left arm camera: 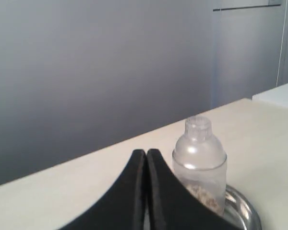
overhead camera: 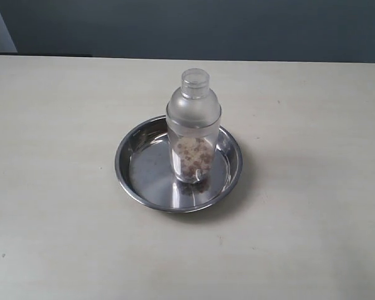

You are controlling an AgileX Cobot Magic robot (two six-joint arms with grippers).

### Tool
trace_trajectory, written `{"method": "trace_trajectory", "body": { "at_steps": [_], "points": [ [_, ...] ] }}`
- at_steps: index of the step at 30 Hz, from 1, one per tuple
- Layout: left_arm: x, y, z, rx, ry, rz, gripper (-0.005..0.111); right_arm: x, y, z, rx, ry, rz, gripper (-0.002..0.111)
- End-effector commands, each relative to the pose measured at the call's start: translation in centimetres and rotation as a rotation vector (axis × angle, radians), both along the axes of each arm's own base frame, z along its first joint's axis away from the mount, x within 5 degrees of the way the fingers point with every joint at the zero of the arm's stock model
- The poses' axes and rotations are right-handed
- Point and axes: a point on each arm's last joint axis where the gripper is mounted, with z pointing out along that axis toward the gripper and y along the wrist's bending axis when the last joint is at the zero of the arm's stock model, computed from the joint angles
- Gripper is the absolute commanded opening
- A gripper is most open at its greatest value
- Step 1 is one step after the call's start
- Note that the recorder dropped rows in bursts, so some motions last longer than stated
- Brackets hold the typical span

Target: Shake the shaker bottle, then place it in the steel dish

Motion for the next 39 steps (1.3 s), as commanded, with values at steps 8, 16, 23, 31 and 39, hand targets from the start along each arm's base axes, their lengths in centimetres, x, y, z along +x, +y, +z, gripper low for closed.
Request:
{"method": "trace_trajectory", "body": {
  "at_steps": [8, 16, 23, 31, 39],
  "points": [
    [-2.2, 2.3, -7.9, 0.028, 0.303, 0.236, 0.000, 0.0, 0.0, 0.1, -0.002, -0.014, -0.002, -0.001],
    [-2.8, 3.0, -10.3, -0.027, 0.276, 0.347, 0.000, 0.0, 0.0, 0.1, -0.002, -0.014, -0.002, -0.001],
    [-2.8, 3.3, -10.2, -0.033, 0.272, 0.383, 0.000, 0.0, 0.0, 0.1, -0.002, -0.014, -0.002, -0.001],
    [-2.7, 3.5, -9.9, -0.065, 0.237, 0.406, 0.000, 0.0, 0.0, 0.1, -0.002, -0.014, -0.002, -0.001],
    [-2.6, 3.5, -9.7, -0.062, 0.216, 0.409, 0.000, 0.0, 0.0, 0.1, -0.002, -0.014, -0.002, -0.001]
  ]
}}
